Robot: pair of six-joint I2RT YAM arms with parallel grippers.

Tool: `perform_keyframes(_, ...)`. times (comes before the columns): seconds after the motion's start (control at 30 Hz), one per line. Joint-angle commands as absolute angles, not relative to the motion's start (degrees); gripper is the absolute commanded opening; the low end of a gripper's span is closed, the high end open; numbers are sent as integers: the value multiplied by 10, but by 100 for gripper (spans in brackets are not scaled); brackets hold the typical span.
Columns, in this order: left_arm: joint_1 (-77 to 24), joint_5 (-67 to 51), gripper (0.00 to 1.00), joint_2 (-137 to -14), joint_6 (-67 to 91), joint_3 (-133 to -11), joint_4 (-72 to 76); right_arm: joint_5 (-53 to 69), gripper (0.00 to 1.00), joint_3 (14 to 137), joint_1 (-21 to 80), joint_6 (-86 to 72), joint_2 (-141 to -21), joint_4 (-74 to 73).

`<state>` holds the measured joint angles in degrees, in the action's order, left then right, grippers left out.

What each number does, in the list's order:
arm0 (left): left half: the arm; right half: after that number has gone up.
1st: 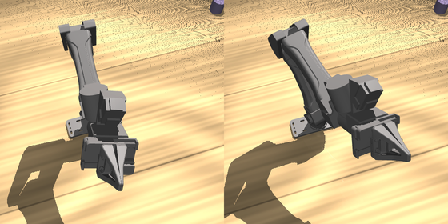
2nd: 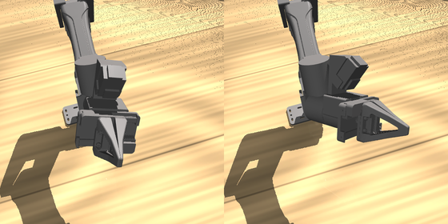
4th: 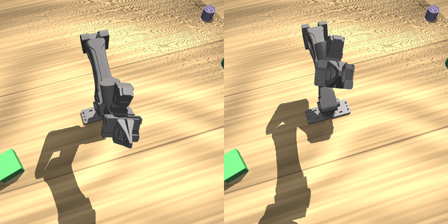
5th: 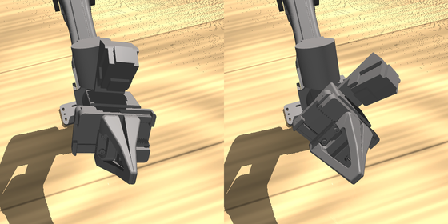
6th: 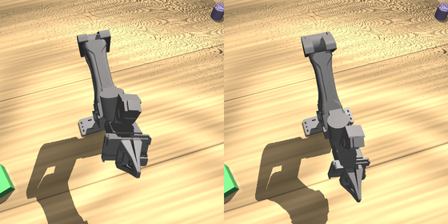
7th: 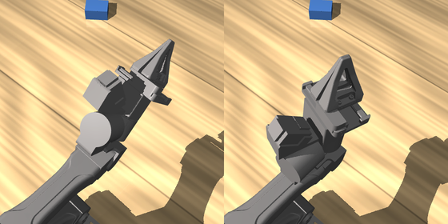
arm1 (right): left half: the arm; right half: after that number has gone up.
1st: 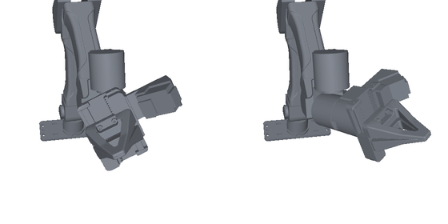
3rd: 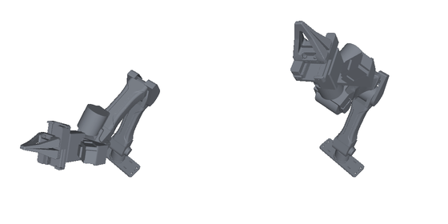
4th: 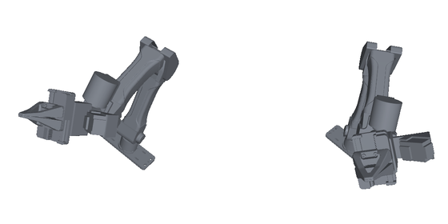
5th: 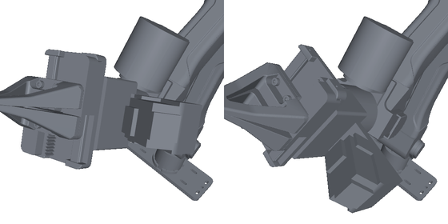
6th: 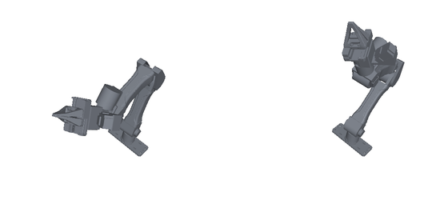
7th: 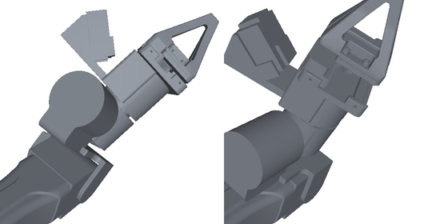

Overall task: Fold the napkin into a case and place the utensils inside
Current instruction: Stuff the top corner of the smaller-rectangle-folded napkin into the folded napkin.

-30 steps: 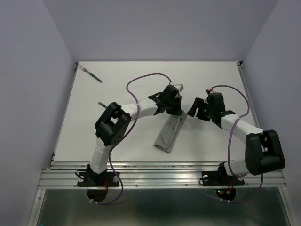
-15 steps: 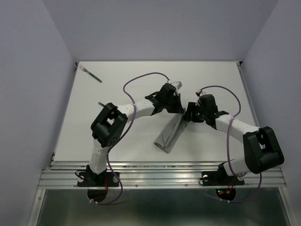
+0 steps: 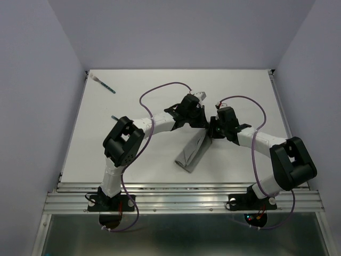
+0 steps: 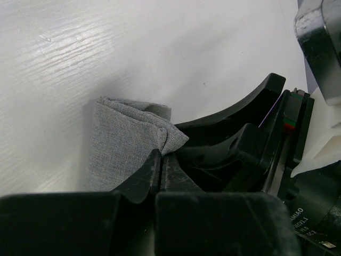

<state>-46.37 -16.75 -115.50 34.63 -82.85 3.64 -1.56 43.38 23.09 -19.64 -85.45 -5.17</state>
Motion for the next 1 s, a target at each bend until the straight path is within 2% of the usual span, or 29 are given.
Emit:
perform_keyframes(0.0,-463,-183,0,-1130,351,-826,60,-82,33,456,243,-192,-859,-53)
perform_keyframes(0.37,-462,-183,0,-1130,353,-825,62,-100,33,465,249,-188,-875,-56)
perform_keyframes(0.53,-462,-184,0,-1131,354,-824,62,-102,22,464,249,-189,-877,-56)
perform_keyframes(0.63,-462,-185,0,-1133,354,-824,62,-107,10,462,249,-192,-875,-55)
perform_keyframes(0.77,-462,-186,0,-1136,352,-817,62,-112,1,454,249,-199,-860,-45)
perform_keyframes(0.97,-462,-206,0,-1152,352,-812,62,-110,1,441,249,-214,-846,-29)
